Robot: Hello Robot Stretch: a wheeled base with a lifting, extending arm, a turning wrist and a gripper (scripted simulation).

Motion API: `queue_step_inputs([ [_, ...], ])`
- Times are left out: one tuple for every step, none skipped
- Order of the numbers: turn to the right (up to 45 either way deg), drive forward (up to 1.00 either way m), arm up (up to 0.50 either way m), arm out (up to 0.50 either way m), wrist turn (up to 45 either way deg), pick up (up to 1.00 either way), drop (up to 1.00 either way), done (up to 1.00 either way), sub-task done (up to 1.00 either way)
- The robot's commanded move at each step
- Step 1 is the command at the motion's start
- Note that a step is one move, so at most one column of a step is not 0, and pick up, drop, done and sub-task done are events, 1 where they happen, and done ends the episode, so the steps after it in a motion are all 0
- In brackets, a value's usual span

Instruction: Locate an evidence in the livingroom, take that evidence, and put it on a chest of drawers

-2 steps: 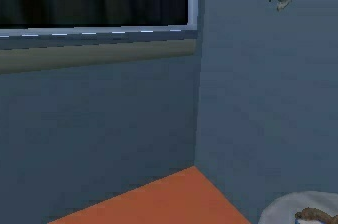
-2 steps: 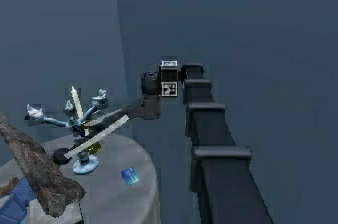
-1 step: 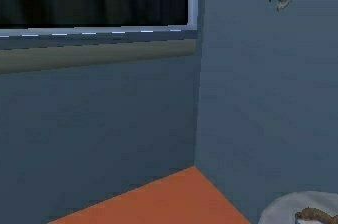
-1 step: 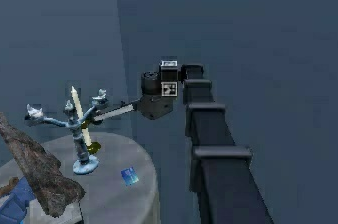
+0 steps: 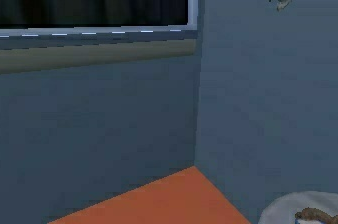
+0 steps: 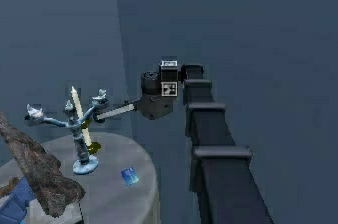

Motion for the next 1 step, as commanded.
queue_step_inputs([
  [0.0, 0.0, -0.3, 0.0, 0.0, 0.0, 0.0, 0.0, 0.0],
])
